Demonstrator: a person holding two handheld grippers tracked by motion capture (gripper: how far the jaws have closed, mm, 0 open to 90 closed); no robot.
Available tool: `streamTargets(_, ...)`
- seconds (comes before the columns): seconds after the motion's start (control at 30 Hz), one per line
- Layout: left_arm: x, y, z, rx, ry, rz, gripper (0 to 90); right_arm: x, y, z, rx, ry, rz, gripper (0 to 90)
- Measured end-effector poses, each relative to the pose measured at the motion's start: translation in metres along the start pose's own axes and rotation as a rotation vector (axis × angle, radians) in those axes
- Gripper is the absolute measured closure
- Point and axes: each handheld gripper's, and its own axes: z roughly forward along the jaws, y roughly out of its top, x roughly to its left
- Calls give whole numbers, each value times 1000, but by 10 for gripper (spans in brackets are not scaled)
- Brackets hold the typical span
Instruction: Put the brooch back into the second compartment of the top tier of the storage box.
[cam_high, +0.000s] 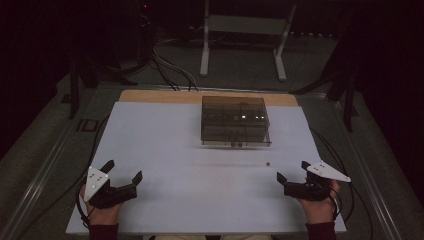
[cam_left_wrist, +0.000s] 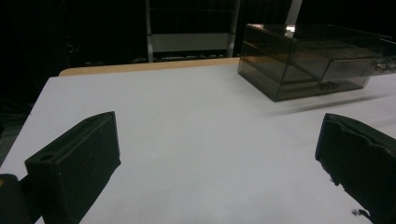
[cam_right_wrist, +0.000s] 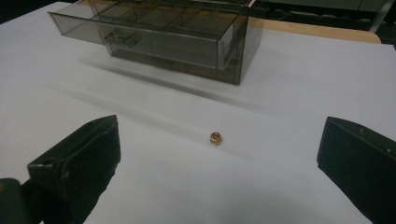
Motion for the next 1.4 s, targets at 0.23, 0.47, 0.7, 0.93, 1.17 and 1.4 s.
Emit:
streamTargets(0.23, -1, -1, 0, 1, 2, 1, 8, 0, 14, 5, 25, -9, -8, 0)
streamTargets(0.47, -5, -2, 2, 11, 2, 11, 8, 3, 23, 10, 45, -13, -28, 0)
streamTargets(0.7, -8, -2, 2, 14, 0, 25, 8, 7, 30, 20, 92, -11, -37, 0)
streamTargets(0.93, -11, -3, 5, 28, -11, 29, 8, 9, 40, 29, 106, -8, -44, 0)
streamTargets(1.17, -13, -3, 7, 34, -17, 36, 8, 8, 44, 38, 96, 13, -45, 0)
streamTargets(1.4, -14, -4, 8, 37, -18, 37, 8, 5, 44, 48, 120, 14, -45, 0)
